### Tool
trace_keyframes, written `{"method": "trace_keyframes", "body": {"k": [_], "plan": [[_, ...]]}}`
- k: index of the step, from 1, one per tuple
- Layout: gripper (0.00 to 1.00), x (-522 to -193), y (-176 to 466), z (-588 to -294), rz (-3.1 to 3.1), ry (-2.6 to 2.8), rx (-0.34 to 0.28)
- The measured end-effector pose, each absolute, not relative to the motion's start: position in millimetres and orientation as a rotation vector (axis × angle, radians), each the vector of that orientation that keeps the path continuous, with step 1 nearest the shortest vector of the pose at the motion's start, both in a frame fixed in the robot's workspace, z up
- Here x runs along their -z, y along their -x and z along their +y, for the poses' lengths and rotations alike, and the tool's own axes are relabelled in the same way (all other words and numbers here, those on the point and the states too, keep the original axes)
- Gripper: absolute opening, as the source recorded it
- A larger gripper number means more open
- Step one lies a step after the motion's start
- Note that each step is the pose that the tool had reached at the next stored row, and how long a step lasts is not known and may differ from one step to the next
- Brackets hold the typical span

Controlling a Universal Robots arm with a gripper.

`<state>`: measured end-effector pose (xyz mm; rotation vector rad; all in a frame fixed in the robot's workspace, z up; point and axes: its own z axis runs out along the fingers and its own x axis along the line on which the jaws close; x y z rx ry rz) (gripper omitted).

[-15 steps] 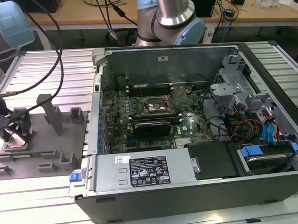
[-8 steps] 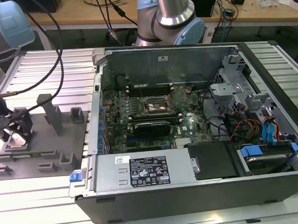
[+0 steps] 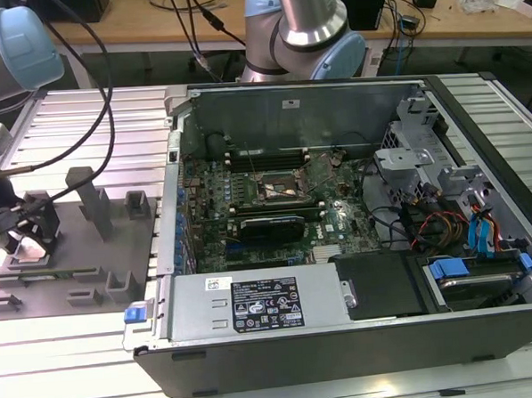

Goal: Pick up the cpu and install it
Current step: 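Pick up the cpu and move it towards the insertion slot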

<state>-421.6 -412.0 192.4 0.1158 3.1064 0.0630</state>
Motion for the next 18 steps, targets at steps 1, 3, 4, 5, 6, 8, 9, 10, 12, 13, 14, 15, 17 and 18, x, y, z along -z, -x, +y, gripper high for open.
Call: {"method": "trace_keyframes", "body": {"k": [1, 3, 4, 5, 6, 8, 9, 10, 12, 13, 14, 15, 17, 18], "plan": [[0.63, -191.9, 421.5, -411.9, 3.106, -0.116, -0.063], [0.63, -191.0, 421.5, -411.9, 3.106, -0.116, -0.063], [0.63, -190.7, 421.5, -411.7, 3.106, -0.116, -0.063], [0.63, -190.4, 421.5, -411.5, 3.106, -0.116, -0.063], [0.63, -190.1, 421.6, -411.1, 3.106, -0.116, -0.063], [0.63, -189.6, 421.6, -410.2, 3.106, -0.116, -0.063], [0.63, -189.5, 421.6, -409.5, 3.106, -0.116, -0.063], [0.63, -189.4, 421.6, -409.0, 3.106, -0.116, -0.063], [0.63, -189.1, 421.5, -408.1, 3.106, -0.115, -0.063], [0.63, -189.0, 421.5, -407.8, 3.106, -0.113, -0.063], [0.63, -189.0, 421.5, -407.8, 3.106, -0.111, -0.063], [0.63, -189.0, 421.5, -407.6, 3.107, -0.107, -0.062], [0.63, -188.7, 421.6, -407.5, 3.108, -0.082, -0.046], [0.63, -188.6, 421.5, -407.5, 3.108, -0.069, -0.047]]}}
